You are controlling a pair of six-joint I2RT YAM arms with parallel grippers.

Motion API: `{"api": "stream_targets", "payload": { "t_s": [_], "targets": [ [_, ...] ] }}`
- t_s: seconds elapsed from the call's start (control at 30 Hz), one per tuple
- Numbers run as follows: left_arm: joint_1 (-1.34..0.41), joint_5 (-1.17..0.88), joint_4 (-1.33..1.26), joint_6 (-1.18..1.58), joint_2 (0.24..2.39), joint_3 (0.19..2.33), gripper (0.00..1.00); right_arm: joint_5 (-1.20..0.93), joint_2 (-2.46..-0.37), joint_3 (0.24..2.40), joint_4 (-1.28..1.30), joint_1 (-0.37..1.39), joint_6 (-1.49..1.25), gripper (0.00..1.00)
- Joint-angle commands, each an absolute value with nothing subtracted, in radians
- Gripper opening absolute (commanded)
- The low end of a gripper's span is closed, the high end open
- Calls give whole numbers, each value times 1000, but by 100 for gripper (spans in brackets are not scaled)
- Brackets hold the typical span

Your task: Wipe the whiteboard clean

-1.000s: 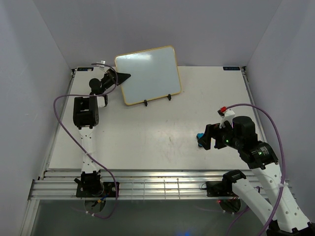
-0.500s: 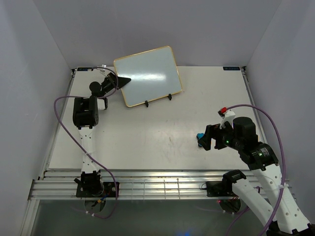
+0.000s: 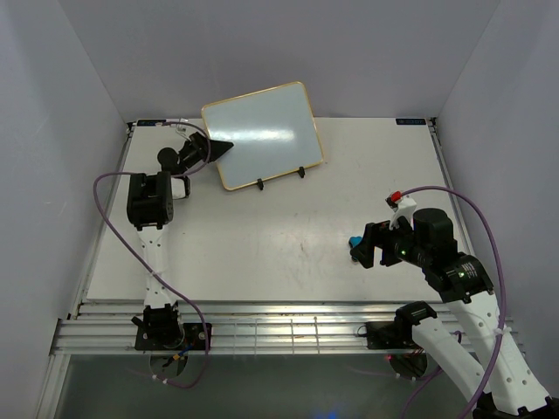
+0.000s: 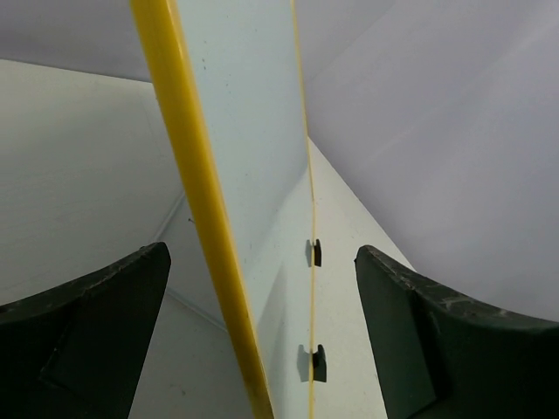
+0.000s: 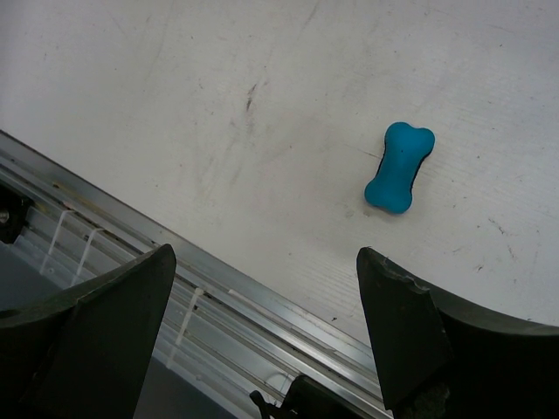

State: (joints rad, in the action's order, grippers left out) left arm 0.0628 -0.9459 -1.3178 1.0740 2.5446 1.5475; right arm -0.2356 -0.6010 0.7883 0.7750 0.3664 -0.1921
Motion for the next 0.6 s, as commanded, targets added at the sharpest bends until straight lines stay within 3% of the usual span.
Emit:
{"api": "stream_targets", "payload": {
  "t_s": [0.0, 0.27, 0.37, 0.57],
  "targets": [
    [84, -896, -1410, 985, 2398, 1484, 98, -250, -588, 782, 726, 364, -173, 90],
    [115, -779, -1246, 848, 2194, 1304, 98, -238, -580, 769, 713, 364, -173, 90],
    [121, -636, -1154, 804, 2077, 1200, 98, -213, -584, 764, 713, 364, -181, 90],
    [120, -404, -789, 727, 1815, 1112, 98, -161, -626, 776, 722, 364, -199, 90]
  ]
}}
